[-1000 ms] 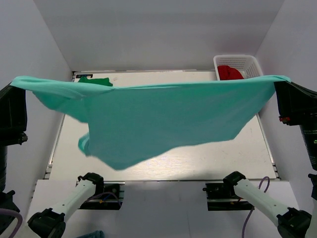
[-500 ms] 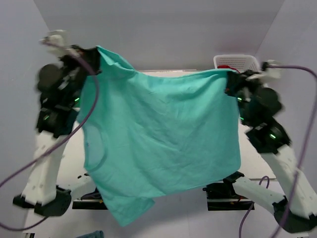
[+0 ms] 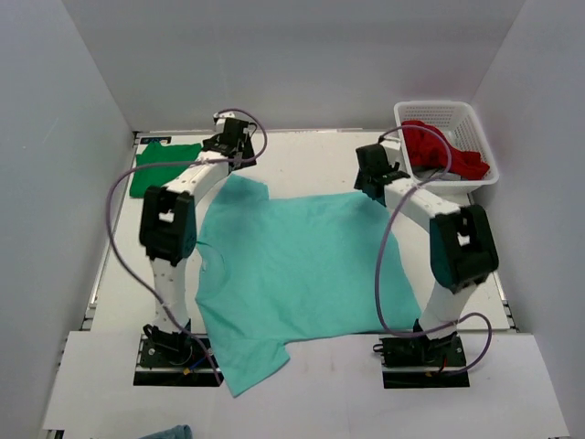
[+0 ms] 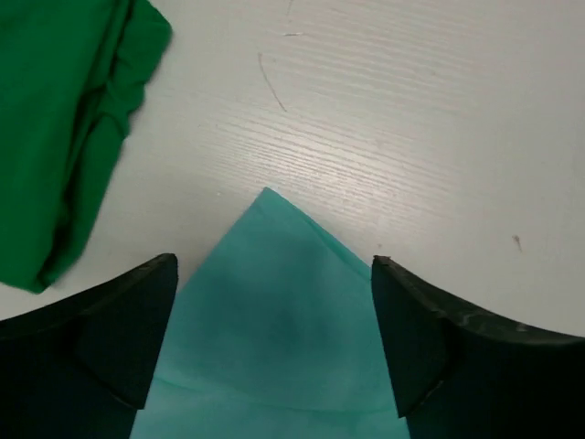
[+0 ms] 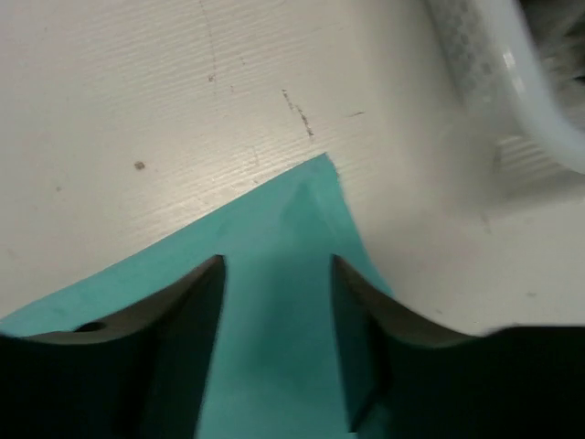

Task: Fold and stack the t-shirts
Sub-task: Flatten out the tshirt

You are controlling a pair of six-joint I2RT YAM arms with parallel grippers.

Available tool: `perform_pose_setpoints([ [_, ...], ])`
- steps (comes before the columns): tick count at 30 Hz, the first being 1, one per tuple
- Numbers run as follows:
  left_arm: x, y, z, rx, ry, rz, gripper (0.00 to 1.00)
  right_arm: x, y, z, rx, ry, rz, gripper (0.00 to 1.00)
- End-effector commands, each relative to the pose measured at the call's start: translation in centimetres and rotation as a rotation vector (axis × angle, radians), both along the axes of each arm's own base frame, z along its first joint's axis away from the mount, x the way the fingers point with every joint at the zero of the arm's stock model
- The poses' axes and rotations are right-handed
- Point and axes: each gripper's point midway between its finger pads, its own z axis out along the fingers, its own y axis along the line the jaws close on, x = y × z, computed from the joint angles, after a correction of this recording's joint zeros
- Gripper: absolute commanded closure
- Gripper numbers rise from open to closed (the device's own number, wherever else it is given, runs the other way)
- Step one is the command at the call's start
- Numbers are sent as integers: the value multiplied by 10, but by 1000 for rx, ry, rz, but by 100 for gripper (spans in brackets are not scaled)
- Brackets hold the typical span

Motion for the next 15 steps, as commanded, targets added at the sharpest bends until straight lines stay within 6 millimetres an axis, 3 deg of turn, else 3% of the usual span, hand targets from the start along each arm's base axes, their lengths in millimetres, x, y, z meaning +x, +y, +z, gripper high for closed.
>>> perform_pose_setpoints([
  [1,18,5,32,-3,-34,72,0,30,14,25,92,-47,7,36],
  [4,19,5,37,12,-14,65,0,24,19,21,95,-11,44,17],
  [6,12,7,51,7,-29,65,0,14,19,30,110,-23,62,10],
  [7,4,10,72,-3,-60,65,0,6,24,23,132,4,97,10],
  [8,-12,8,61,9,-25,53,0,-2,26,38,154,-24,117,10],
  [9,-22,6,61,-24,-18,53,0,-9,32,31,184,-5,147,10],
  [10,-45,5,37,-26,47,42,0,-20,31,20,191,22,161,10],
  [11,-60,5,52,-68,25,38,0,-29,36,29,225,9,195,10],
  [12,-75,-1,46,-139,45,44,0,-32,42,29,256,0,224,10],
  [13,-101,5,14,-141,115,56,0,-49,39,7,253,48,226,10],
  [15,-122,2,17,-220,77,60,0,-57,44,11,297,30,254,10],
])
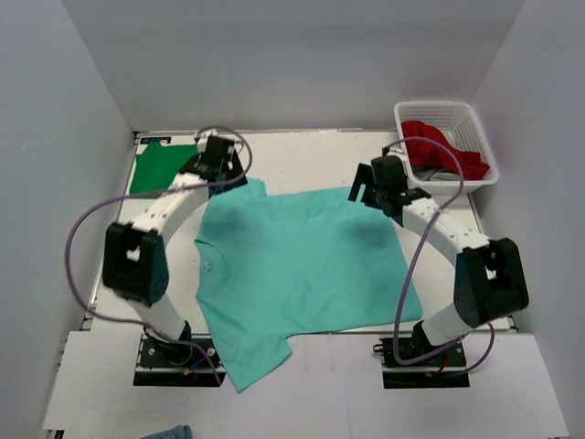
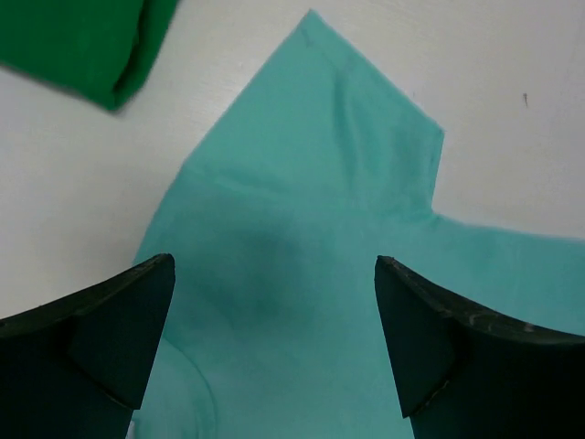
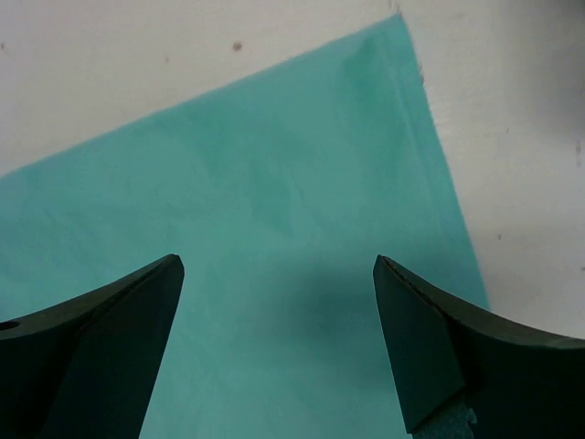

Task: Fold and stack the t-shirts
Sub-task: Flatten out the tshirt

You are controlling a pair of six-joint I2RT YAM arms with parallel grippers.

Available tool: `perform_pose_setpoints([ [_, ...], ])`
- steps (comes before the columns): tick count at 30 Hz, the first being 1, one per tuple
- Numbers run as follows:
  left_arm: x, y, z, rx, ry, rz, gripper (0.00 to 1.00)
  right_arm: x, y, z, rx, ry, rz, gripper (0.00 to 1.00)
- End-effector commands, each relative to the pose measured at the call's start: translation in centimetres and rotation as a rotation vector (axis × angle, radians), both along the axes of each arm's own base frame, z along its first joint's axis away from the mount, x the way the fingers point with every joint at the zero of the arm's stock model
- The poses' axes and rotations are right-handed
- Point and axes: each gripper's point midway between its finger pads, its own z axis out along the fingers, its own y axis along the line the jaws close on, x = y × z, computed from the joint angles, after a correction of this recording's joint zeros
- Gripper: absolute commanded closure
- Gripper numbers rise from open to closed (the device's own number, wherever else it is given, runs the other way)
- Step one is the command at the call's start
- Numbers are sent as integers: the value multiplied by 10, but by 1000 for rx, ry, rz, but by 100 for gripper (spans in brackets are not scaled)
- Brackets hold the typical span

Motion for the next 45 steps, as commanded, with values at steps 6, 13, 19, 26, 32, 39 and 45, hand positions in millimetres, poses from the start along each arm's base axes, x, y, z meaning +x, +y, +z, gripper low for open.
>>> perform_pose_setpoints([
  [6,-77,-7,-58,-174,67,-2,0,-34,18,-41,103,89,90,10],
  [13,-64,4,-108,-120,173,78,0,-20,14,-87,72,198,16,10],
  [19,-23,1,-147,-30,263,90,0,8,6,-107,14,255,-68,10],
  [26,74,6,-128,27,209,86,0,76,6,-110,-19,263,-111,10],
  [32,138,-4,-96,-37,110,25,0,133,17,-78,-26,171,-71,10],
  [39,118,-16,-9,-47,12,-48,0,117,29,5,7,37,16,10],
  [45,-18,7,6,-149,54,61,0,24,13,7,128,4,13,10],
])
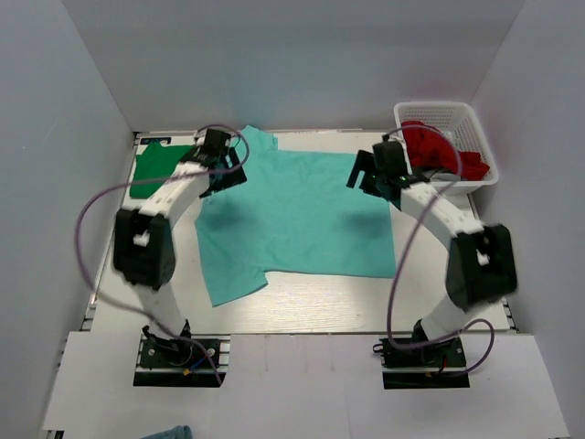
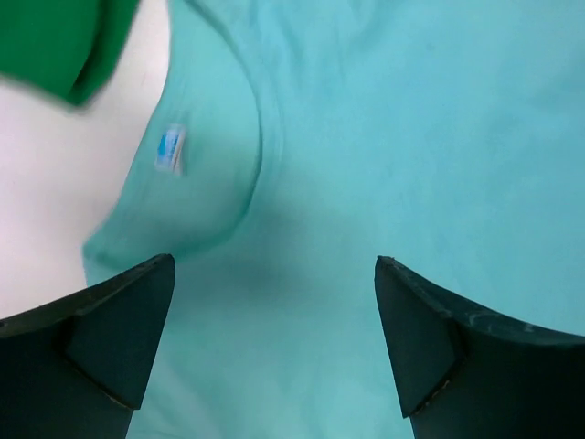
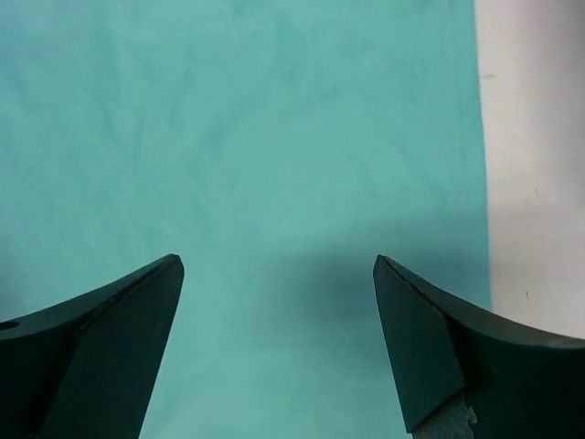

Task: Fold and stack the t-shirts
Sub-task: Flatten out the tshirt, then grap the side of the flattened tshirt closest away from the robot with both arms

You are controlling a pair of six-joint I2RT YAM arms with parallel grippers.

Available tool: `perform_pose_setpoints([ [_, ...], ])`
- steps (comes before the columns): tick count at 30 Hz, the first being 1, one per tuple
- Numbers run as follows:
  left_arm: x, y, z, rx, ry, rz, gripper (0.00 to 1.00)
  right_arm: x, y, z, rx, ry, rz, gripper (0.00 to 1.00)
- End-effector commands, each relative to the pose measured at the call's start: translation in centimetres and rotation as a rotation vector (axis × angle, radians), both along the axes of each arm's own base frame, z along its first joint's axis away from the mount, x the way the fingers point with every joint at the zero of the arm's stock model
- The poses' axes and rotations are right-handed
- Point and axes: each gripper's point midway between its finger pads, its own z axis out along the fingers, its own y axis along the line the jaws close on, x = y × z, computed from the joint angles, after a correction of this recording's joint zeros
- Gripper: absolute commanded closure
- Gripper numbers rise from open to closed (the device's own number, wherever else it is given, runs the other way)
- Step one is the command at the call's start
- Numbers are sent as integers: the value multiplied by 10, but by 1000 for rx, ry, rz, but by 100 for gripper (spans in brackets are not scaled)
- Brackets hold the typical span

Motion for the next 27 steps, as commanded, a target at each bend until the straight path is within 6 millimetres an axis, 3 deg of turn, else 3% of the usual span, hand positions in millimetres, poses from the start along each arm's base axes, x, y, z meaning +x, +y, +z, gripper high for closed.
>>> perform_pose_setpoints([
  [1,-88,11,7,-103,9,120,0,-41,-6,9,85,-47,-9,10],
  [2,-110,13,24,-146,-31,144,0,-47,-7,8,91,-49,-12,10],
  [3,-127,14,20,-175,-24,156,0,-51,-9,10,103,-64,-20,10],
  [4,-156,17,-3,-183,36,158,0,-62,-13,5,105,-58,-26,10],
  [6,-190,9,-3,-248,76,144,0,-60,-15,20,127,-110,-37,10],
  [7,-221,10,-9,-271,103,135,0,-59,-19,26,121,-126,-53,10],
  [12,-303,16,-44,-347,238,243,0,-61,-19,24,139,-127,-63,10],
  [14,-310,-2,-47,-445,257,189,0,-64,-16,18,155,-116,-64,10],
  [19,-325,5,-75,-410,343,288,4,-69,-15,2,170,-77,-68,10],
  [21,-327,5,-80,-405,363,304,9,-69,-15,2,169,-74,-68,10],
  [27,-329,17,-99,-340,368,334,41,-74,-14,-4,175,-51,-65,10],
])
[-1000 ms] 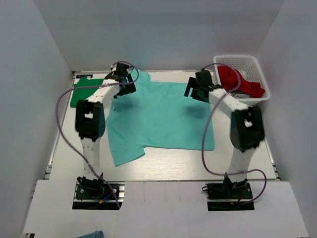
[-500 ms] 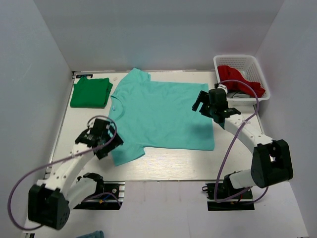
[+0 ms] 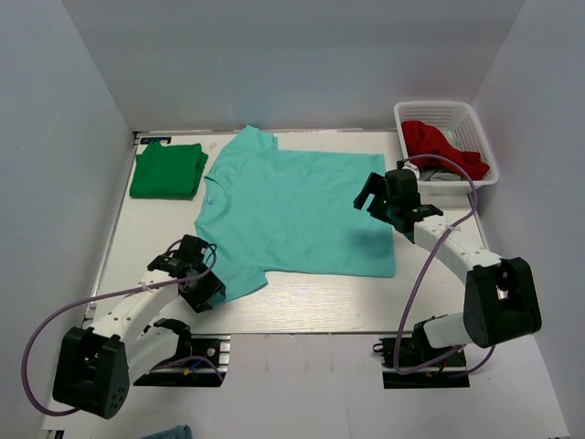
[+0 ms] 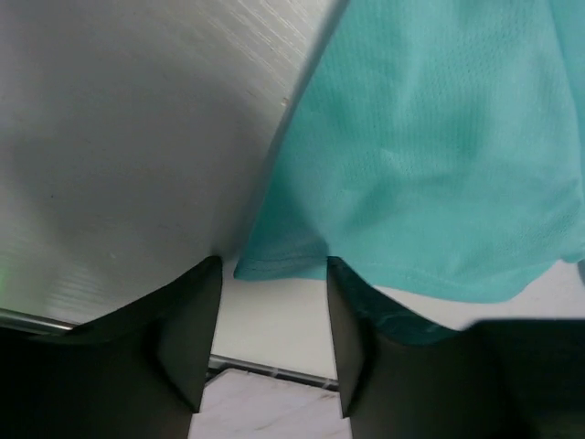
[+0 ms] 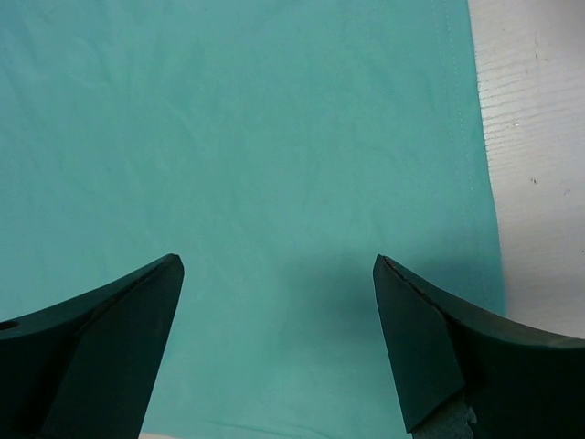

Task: Fold and stack the t-shirts
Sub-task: Grap the side of the flattened tshirt closest away from the robot with both arms

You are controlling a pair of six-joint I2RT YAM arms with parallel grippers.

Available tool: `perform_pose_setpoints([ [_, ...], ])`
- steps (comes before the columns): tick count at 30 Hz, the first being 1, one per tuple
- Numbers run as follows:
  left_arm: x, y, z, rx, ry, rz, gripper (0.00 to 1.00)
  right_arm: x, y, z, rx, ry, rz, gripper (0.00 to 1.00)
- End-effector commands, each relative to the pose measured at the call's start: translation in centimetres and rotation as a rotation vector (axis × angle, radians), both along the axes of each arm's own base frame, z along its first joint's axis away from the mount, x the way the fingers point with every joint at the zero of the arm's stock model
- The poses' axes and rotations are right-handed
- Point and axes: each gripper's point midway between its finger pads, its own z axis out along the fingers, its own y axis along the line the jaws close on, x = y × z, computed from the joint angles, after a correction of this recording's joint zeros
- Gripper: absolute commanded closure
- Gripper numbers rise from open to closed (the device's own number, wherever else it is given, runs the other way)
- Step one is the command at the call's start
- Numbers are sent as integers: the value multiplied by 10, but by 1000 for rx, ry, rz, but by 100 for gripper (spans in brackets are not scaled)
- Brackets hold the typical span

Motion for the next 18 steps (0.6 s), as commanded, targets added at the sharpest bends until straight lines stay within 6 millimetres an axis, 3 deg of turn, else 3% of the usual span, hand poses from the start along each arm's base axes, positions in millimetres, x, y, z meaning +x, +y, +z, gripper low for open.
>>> perform_pose_setpoints([
  [1,6,7,-9,43,-25,21,44,0,0,2,22,-8,-9,10],
  [4,14,7,-11,50,-45,25,57,-10,-4,-8,8,18,-16,10],
  [9,19,11,-11,89,-30,-10,100,-35,-18,-28,-20,94,-60,10],
  [11,22,8,-10,82,-33,-32,100,-43,-20,-30,-4,108,-83,10],
  [16,27,-1,0,28,-89,-78,100,-86,-33,-39,-9,196,-103,10],
  [18,31,-4,6,12,-128,-93,100,-111,-38,-55,-20,259,-104,10],
])
